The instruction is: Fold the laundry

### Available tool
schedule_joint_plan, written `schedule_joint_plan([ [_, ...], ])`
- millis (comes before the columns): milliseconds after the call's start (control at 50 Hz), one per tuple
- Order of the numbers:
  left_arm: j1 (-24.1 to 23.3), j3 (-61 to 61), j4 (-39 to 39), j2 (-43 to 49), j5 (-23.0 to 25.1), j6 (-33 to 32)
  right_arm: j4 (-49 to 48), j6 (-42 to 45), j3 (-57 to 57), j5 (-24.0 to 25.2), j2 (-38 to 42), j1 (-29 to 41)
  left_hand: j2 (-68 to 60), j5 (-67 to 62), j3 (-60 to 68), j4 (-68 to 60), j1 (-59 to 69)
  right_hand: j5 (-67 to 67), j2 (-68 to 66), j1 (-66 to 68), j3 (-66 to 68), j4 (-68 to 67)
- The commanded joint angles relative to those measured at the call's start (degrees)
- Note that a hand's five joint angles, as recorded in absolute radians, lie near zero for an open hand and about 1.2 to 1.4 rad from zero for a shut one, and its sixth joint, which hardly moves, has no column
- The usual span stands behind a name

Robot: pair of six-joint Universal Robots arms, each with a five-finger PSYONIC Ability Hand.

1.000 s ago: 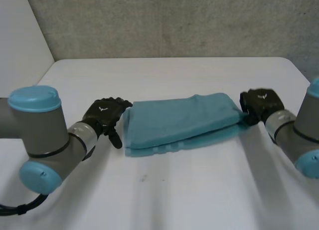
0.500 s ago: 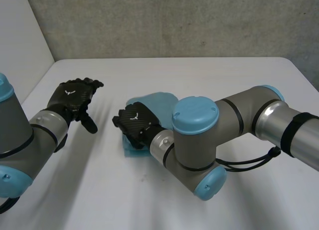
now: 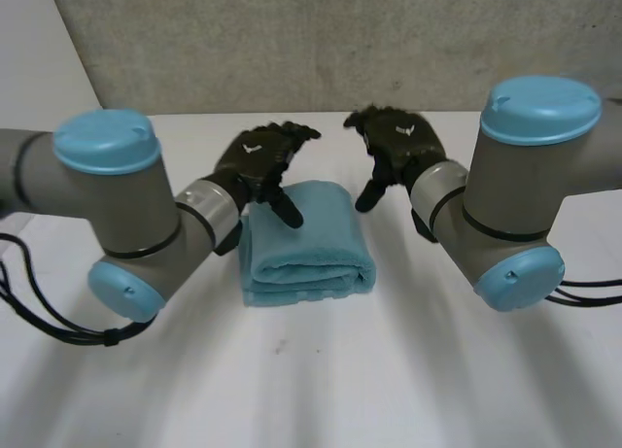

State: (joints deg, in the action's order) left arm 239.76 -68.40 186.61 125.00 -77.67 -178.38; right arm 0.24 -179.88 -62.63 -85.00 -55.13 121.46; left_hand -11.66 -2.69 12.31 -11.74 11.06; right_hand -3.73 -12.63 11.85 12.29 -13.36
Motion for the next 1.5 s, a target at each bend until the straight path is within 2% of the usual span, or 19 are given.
schedule_joint_plan([
  [20,0.2,-0.1,-2.4,4.5,-5.1,0.0,2.7,-4.1,4.2,11.1,8.4,-0.8,-0.9,0.1,0.3,-0.8,1.5,3.7,2.6,-1.9,-2.3,3.4],
  [100,0.6,-2.4,-3.7,5.1,-7.5,-0.3,3.6,-5.0,7.1,13.7,12.8,-1.1,-0.2,0.8,-0.4,-0.2,0.8,3.7,2.6,-1.9,-2.3,3.4],
  [260,2.7,-6.9,-4.4,4.9,-7.9,-5.9,10.9,-3.9,14.3,13.3,19.5,-1.1,0.1,1.1,-0.7,0.2,0.5,3.7,2.6,-1.9,-2.3,3.4],
  [380,1.9,-7.1,-6.0,2.1,-7.8,-10.0,16.9,0.2,19.0,11.1,19.3,-0.5,0.9,2.0,-1.6,1.0,-0.3,3.7,2.6,-1.9,-2.3,3.4],
  [440,1.9,-6.2,-6.7,-1.4,-7.8,-11.1,17.2,0.4,19.5,9.5,16.9,-0.3,1.1,2.1,-1.8,1.2,-0.5,3.7,2.6,-1.9,-2.3,3.4],
  [540,1.9,-3.4,-7.7,-8.5,-7.7,-10.9,16.8,0.2,18.2,3.9,4.7,-0.4,1.4,2.5,-2.1,1.5,-0.8,3.7,2.6,-1.9,-2.3,3.4],
  [700,5.6,1.2,-13.2,-20.6,-8.3,-10.2,16.5,1.2,13.4,-5.9,-9.4,-3.8,0.6,1.6,-1.3,0.7,0.0,3.7,2.6,-1.9,-2.3,3.4],
  [820,11.7,2.6,-23.8,-27.0,-8.4,-9.2,16.4,4.0,4.1,-8.2,-19.7,-9.2,1.1,2.1,-1.8,1.2,-0.5,3.7,2.6,-1.9,-2.3,3.4],
  [920,13.0,1.3,-27.0,-30.3,-7.9,-7.5,14.3,5.6,-3.2,-8.1,-25.4,-12.9,1.3,2.3,-1.9,1.4,-0.7,3.7,2.6,-1.9,-2.3,3.4],
  [1500,10.9,-1.2,-26.9,-31.4,-7.8,-3.3,13.0,6.0,-6.0,-7.1,-26.1,-13.3,0.8,1.8,-1.4,0.9,-0.2,3.7,2.6,-1.9,-2.3,3.4],
])
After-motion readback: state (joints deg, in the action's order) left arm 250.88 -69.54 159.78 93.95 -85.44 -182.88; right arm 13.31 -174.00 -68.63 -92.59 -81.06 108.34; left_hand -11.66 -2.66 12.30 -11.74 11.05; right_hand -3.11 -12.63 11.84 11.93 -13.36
